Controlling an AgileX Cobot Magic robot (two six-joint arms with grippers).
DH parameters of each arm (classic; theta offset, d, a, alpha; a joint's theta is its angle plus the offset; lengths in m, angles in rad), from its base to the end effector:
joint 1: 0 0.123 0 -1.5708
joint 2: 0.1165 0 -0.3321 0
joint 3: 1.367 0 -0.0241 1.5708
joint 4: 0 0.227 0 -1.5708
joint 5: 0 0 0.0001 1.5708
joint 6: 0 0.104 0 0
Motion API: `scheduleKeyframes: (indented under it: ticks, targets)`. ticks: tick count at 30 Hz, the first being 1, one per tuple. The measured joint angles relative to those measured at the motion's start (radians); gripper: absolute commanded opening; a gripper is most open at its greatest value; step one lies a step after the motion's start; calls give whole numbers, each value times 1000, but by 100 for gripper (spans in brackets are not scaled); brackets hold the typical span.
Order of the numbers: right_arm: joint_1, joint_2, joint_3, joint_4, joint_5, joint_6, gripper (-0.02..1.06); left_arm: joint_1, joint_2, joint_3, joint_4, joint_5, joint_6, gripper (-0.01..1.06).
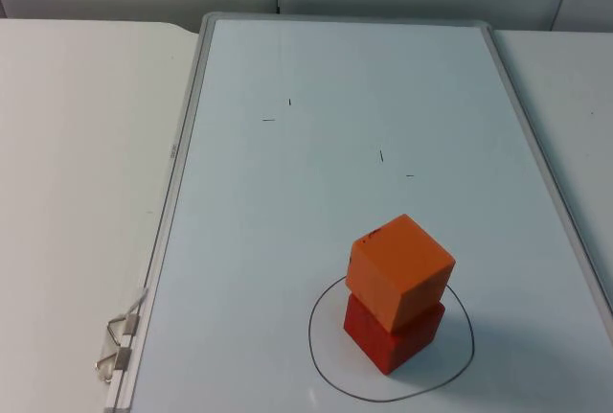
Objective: Pick up one cube with the left hand and another cube with the right hand. First place the cube in the right hand at the target position, then stack the cube in the left hand on top.
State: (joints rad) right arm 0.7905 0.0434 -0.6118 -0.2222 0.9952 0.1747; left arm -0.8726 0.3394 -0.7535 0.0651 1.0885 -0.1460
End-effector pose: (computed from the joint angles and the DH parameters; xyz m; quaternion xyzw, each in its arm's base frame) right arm -0.0327 -0.0604 0.3004 -0.2417 0.7746 0.1682 0.5598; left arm -0.0110 0.0224 0.3419 0.3128 0.8236 -0.2017 0.4280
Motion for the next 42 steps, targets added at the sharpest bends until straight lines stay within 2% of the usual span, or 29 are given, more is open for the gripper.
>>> scheduleKeyframes:
  ticks: [14,26,28,30,31,32,36,42]
  targets:
    - [0,-14,0,25,4,-54,92,0,-250,230,20,6,-7,76]
    - [0,-14,0,133,5,-166,92,0,-280,233,23,8,8,77]
    - [0,-14,0,141,5,-175,92,0,-280,233,19,8,12,84]
    - [0,-14,0,141,6,-175,92,0,-280,233,17,8,15,100]
    - [0,-14,0,141,8,-175,92,0,-280,233,14,8,22,100]
    - [0,-14,0,141,8,-175,92,0,-280,233,9,8,29,106]
    - [0,-14,0,149,14,-175,92,0,-280,233,-3,8,50,105]
    - [0,-14,0,189,16,-198,92,0,-280,233,-65,6,146,105]
